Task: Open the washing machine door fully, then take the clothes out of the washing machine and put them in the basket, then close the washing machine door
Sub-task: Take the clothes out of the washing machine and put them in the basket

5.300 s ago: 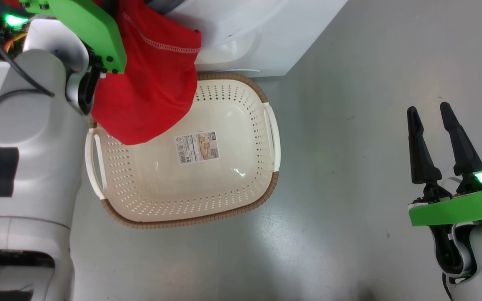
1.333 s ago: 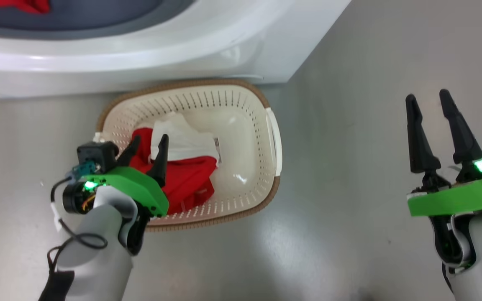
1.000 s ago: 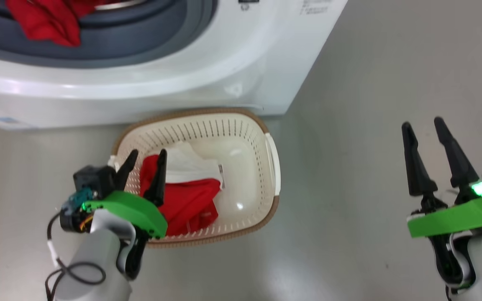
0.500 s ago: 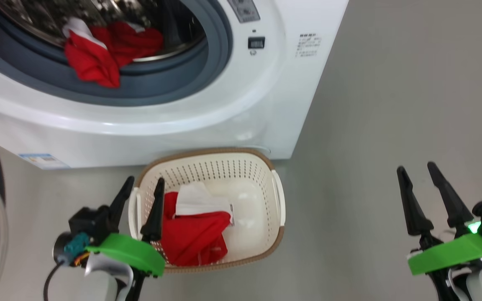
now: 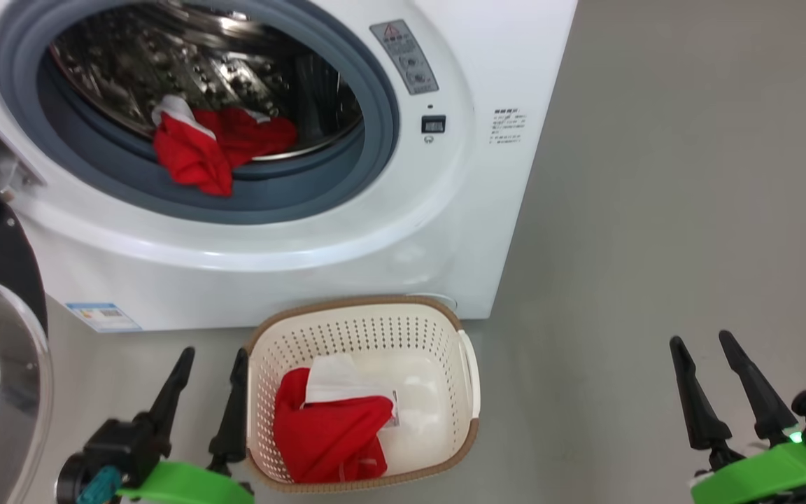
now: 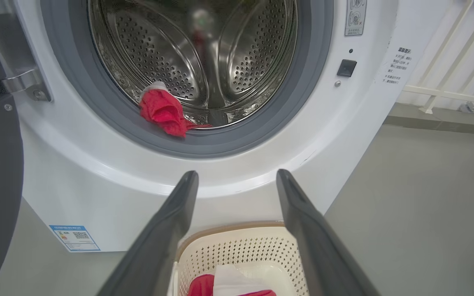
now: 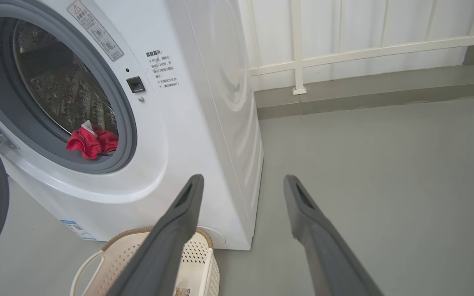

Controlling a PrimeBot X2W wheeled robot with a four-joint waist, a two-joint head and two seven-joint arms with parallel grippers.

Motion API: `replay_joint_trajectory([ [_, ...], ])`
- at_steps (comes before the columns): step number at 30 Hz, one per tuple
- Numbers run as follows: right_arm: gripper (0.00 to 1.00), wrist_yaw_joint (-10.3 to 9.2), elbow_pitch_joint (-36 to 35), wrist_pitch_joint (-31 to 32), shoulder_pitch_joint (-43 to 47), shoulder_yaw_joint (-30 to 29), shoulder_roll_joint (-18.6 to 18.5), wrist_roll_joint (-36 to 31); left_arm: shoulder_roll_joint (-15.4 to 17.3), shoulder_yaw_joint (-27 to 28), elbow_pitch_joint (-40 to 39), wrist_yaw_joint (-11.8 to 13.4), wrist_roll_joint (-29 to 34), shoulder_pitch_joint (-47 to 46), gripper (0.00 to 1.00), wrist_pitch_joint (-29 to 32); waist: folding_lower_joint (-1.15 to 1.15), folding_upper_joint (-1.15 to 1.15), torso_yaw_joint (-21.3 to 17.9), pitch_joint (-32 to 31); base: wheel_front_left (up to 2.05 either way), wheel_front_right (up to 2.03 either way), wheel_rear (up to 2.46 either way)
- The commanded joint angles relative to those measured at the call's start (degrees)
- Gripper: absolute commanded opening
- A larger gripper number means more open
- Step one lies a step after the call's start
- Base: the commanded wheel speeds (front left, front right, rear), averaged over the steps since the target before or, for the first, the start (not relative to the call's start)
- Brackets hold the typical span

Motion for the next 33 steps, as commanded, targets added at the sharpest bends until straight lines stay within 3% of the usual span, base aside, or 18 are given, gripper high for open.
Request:
replay_joint_trajectory([
  [1, 1.0, 0.37, -1.35, -0.37, 0.48, 0.78, -1.3, 0.29, 0.6, 2.32, -2.29, -0.3, 0.97, 0.67, 1.0, -0.52, 0.0, 0.0, -0.01, -1.2, 0.0, 0.0, 0.0],
  [16, 1.0, 0.37, -2.0, -0.37, 3.99, -0.73, -1.31, 0.37, 0.27, 6.78, -11.45, -0.16, 2.76, 10.4, 1.0, -0.52, 0.0, 0.0, -0.52, -3.06, 0.0, 0.0, 0.0],
  [33, 1.0, 0.37, -2.07, -0.37, 2.88, -1.17, -1.04, 0.35, 0.25, 5.59, -12.63, 1.8, 0.7, 10.33, 1.0, -0.52, 0.0, 0.0, -0.45, -1.64, 0.0, 0.0, 0.0],
])
